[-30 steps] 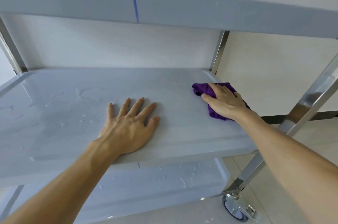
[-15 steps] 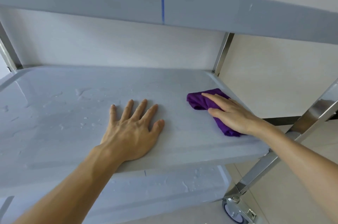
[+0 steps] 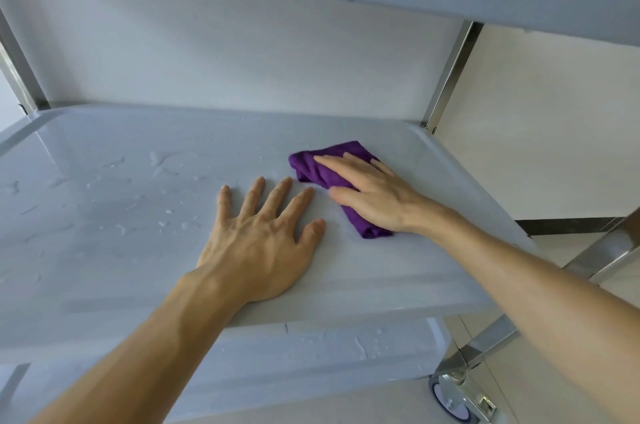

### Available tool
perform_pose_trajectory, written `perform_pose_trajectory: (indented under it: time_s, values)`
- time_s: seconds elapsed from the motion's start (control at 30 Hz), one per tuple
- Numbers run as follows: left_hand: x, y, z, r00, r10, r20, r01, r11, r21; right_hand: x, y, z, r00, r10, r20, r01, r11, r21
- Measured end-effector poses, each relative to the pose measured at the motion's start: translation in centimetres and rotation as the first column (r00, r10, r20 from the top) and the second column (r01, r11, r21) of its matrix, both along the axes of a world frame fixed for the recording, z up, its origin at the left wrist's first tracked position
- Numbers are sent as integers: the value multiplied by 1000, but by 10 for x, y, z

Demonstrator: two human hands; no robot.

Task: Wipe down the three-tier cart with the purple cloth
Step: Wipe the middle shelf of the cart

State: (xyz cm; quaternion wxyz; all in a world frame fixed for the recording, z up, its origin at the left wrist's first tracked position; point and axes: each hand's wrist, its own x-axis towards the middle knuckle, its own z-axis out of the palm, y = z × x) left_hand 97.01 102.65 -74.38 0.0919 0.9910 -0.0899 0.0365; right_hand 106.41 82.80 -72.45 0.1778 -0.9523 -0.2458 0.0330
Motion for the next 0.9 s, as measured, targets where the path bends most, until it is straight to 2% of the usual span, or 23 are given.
perform_pose_trajectory:
  time_s: [0.07,0.2,0.3,0.37,0.43,0.57,0.67,0.77,0.9]
  values:
    - [0,0,1,1000,5,0,-5,1000,-8,2,-28,4,999,-35,3,35,999,21]
    - [-1,0,1,1000,13,-1,-13,1000,-14,48,-76,16,935,-355,12,354,935,11]
    - [-1,-2,0,1000,25,6,-25,1000,-11,87,-78,16,851,-524,18,524,851,-5]
    - [-2,-3,0,999,32,14,-32,999,-11,107,-58,14,814,-581,14,581,813,-21]
    - [-2,-3,0,999,32,14,-32,999,-13,116,-25,14,835,-549,20,550,834,-44]
    - [-2,-4,2,1000,29,3,-29,1000,-7,105,52,9,966,-256,21,257,965,-56]
    - [-2,-4,3,1000,25,-8,-25,1000,-9,86,80,6,997,-82,-4,82,996,-27]
    - [-3,-5,3,1000,20,-5,-20,1000,-16,67,77,10,999,-19,-42,19,1000,10]
    - [-3,-5,4,1000,19,15,-18,998,-62,33,57,14,997,-21,-72,24,998,50]
